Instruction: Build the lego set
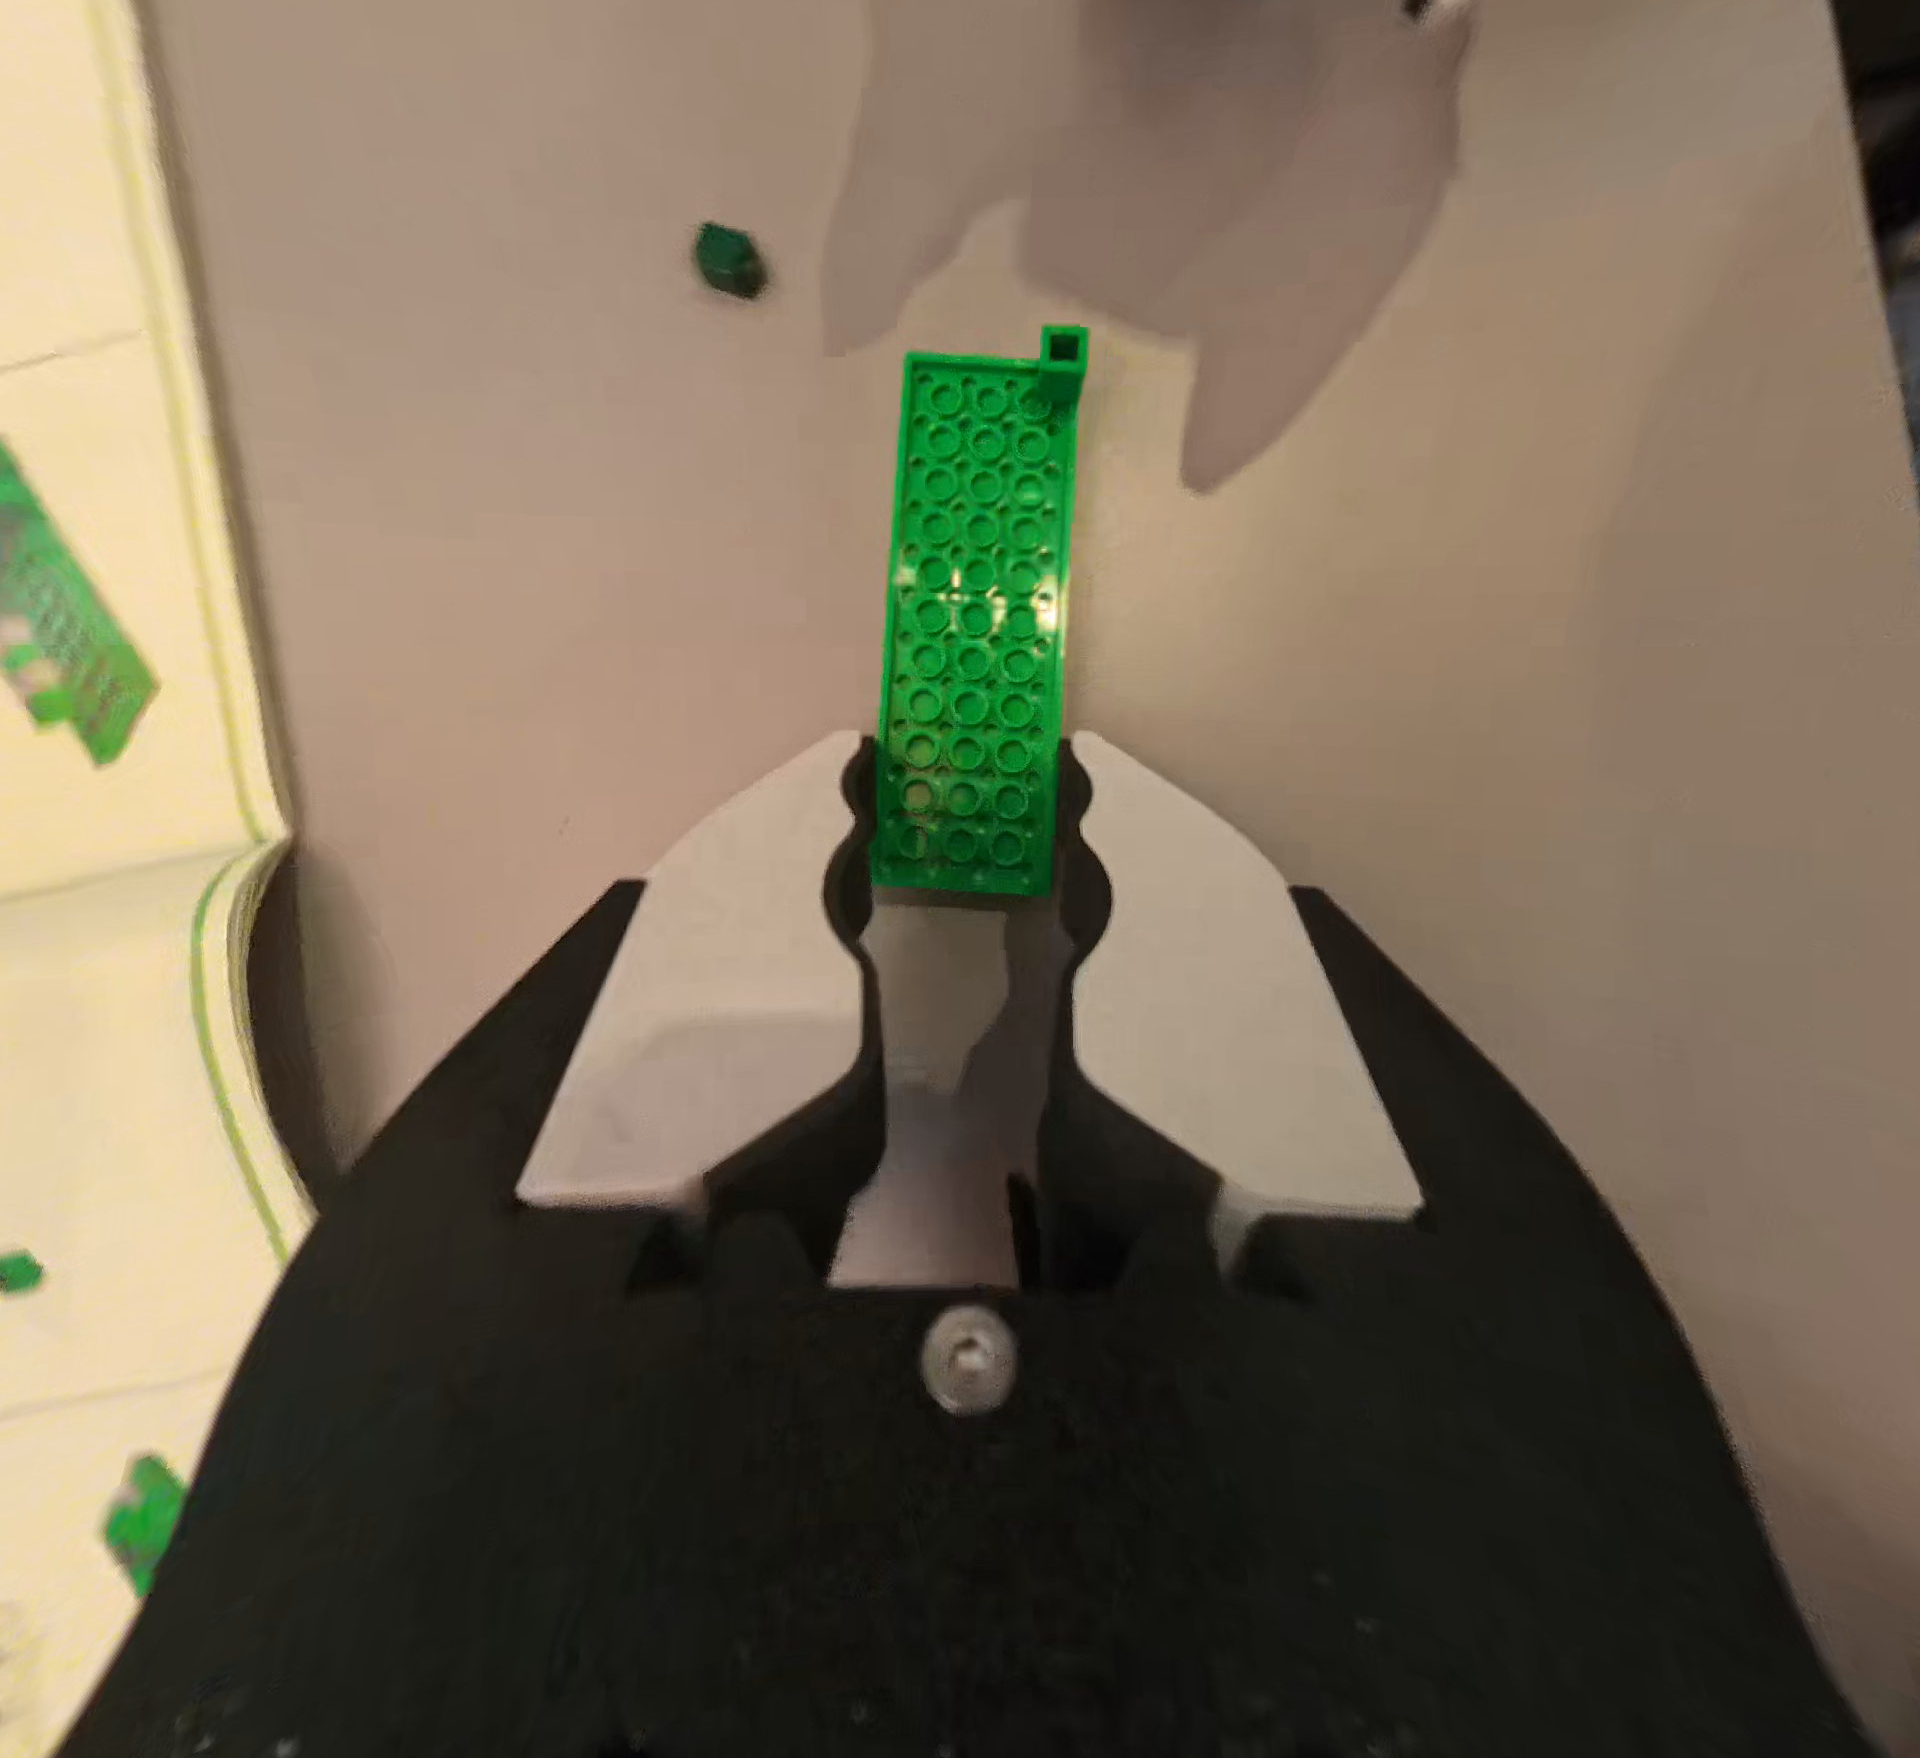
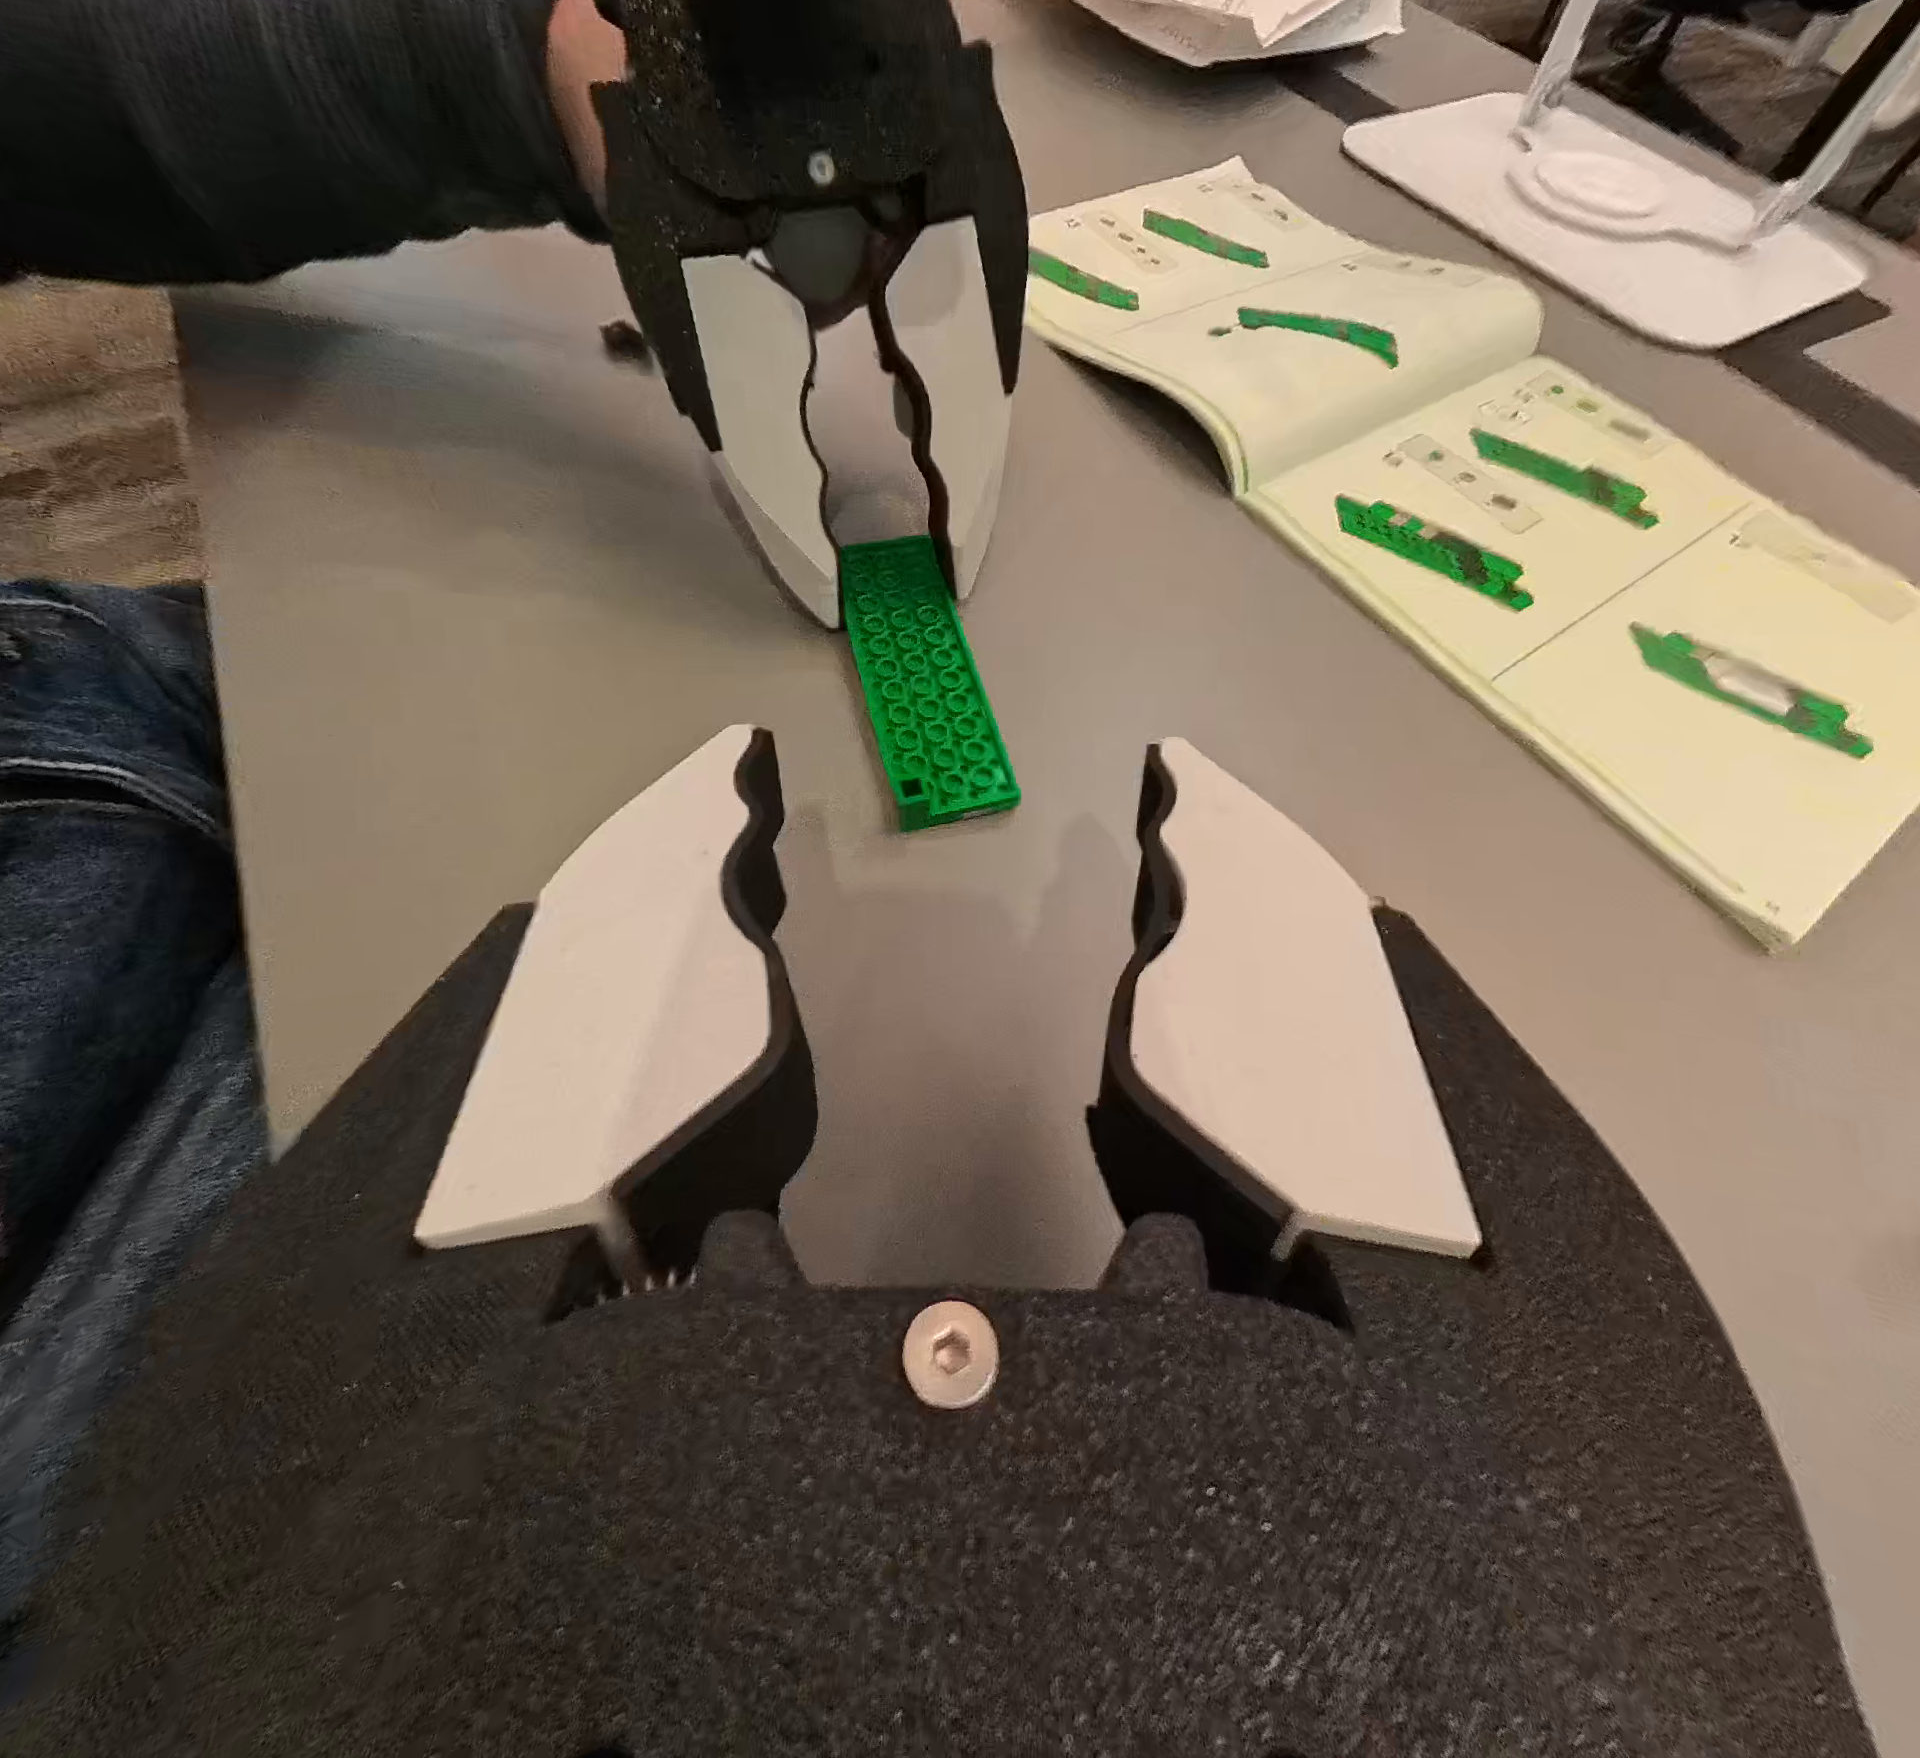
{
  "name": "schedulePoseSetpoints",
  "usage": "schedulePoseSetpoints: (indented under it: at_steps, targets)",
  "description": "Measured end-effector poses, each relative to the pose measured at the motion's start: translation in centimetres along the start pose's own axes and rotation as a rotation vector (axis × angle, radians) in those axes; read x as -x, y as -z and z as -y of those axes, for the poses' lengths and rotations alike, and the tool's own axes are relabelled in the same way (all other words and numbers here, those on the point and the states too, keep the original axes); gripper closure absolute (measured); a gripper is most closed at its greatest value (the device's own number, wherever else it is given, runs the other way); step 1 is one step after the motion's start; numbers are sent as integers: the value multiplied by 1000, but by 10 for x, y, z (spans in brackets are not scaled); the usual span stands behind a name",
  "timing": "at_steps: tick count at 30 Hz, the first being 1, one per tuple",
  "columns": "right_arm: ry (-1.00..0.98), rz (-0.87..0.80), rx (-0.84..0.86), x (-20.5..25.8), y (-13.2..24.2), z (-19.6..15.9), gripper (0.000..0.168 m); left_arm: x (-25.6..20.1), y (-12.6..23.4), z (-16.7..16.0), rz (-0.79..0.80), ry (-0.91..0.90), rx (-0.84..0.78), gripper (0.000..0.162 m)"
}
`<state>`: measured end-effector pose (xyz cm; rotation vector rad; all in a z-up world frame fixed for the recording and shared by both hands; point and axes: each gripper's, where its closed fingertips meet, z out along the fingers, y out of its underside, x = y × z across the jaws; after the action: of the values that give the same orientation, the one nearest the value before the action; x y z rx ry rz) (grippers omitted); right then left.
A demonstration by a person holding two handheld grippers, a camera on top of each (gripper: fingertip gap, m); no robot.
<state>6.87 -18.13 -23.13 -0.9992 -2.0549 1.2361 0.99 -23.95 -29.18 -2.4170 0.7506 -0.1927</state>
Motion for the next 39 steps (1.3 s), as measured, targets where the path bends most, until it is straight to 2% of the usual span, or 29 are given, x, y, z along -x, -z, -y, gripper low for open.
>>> schedulePoseSetpoints:
  at_steps: [2, 5, 9, 12, 15, 19, 21, 23, 25, 28, 31, 34, 37, 38, 39]
  targets:
    - [87, -90, -34, -8, -5, 11, 102, 8, 5, 0, 30, 121, -45, 130]
    - [349, -250, -66, -3, -19, 34, 114, 19, 16, 10, 57, 286, -138, 130]
    - [845, -484, 137, -6, -52, 32, 117, 23, 31, 28, -11, 437, -260, 130]
    - [1063, -628, 255, -24, -64, 27, 126, 21, 40, 36, -57, 452, -314, 130]
    - [1200, -751, 277, -37, -63, 34, 157, 17, 46, 42, -70, 429, -348, 130]
    - [1121, -752, 206, -39, -64, 38, 161, 33, 58, 45, 81, 424, -449, 49]
    - [1104, -809, 137, -42, -59, 48, 162, 36, 57, 42, 72, 511, -474, 40]
    - [1138, -855, 91, -46, -57, 54, 162, 27, 58, 52, -64, 609, -593, 49]
    - [1201, -905, 54, -48, -54, 62, 162, 23, 66, 63, -214, 753, -769, 71]
    - [1240, -951, 10, -53, -47, 67, 162, 36, 84, 64, -301, 943, -999, 95]
    - [1273, -990, 17, -59, -44, 68, 162, 32, 74, 63, -318, 986, -976, 105]
    - [1290, -1020, 1, -58, -40, 73, 162, 22, 69, 77, -412, 993, -976, 112]
    - [1351, -1040, -19, -51, -38, 78, 162, 25, 71, 83, -424, 1009, -1013, 130]
    - [1366, -1044, -21, -49, -38, 79, 162, 25, 71, 85, -433, 1007, -1017, 145]
    - [1372, -1046, -20, -48, -38, 79, 162, 23, 72, 87, -448, 998, -1019, 153]
